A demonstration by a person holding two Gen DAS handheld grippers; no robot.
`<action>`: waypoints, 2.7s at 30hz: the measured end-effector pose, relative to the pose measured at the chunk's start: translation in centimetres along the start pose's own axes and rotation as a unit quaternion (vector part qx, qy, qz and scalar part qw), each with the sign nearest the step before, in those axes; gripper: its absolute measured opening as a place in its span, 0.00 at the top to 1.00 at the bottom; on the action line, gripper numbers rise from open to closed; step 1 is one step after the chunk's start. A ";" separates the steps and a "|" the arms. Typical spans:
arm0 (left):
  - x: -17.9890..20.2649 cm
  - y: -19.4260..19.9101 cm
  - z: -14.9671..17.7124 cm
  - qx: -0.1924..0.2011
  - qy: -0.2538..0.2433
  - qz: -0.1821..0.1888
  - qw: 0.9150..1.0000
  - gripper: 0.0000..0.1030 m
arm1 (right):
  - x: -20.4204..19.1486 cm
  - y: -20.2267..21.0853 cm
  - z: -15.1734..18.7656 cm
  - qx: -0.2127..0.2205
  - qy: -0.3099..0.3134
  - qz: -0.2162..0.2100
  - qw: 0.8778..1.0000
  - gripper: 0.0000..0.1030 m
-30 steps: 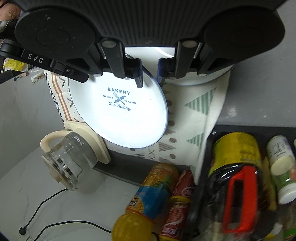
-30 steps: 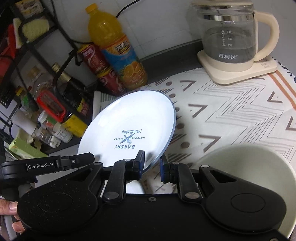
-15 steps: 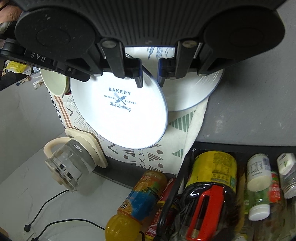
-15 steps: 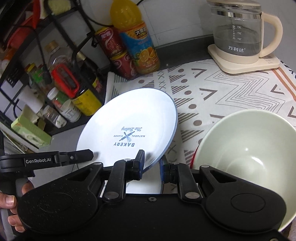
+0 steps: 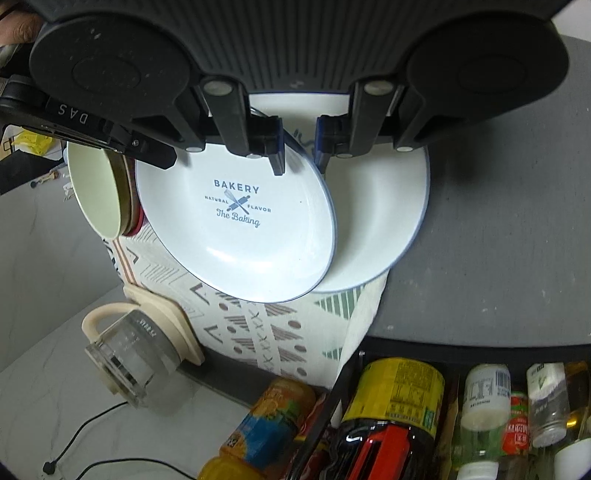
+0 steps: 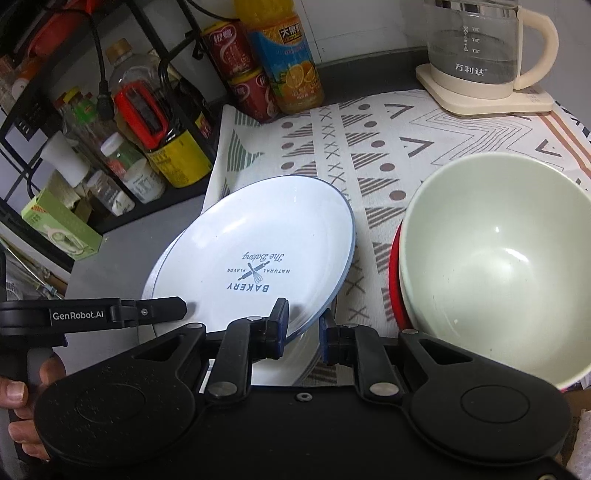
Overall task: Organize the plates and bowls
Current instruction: 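Lift and carry the 'BAKERY' plate toward the plate stack with both tools, then lower the 'BAKERY' plate onto the 'Sweet' plate with both tools, then open both tools and release the 'BAKERY' plate on the stack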
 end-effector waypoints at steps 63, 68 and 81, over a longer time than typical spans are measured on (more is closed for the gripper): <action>-5.6 0.7 -0.5 -0.017 0.017 -0.103 0.994 0.71 | -0.8 -2.5 0.6 -0.024 0.015 0.052 0.998 0.73; -5.3 1.8 -1.5 -0.022 0.009 -0.133 0.991 0.53 | -1.1 -0.2 -1.2 0.018 0.007 0.024 1.000 0.57; -0.9 2.6 -4.7 0.006 -0.032 -0.102 0.994 0.09 | 2.3 4.9 -4.7 0.117 -0.066 0.031 0.990 0.01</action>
Point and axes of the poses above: each gripper's, at about its wrist camera, not at the fingertips, and y roughly against the way its jaws point, x to its right, z to its underside, the point moved 10 cm from there along -y, roughly the way its jaws point, and after that the axes turned 13 degrees about z, right-handed, at the moved point
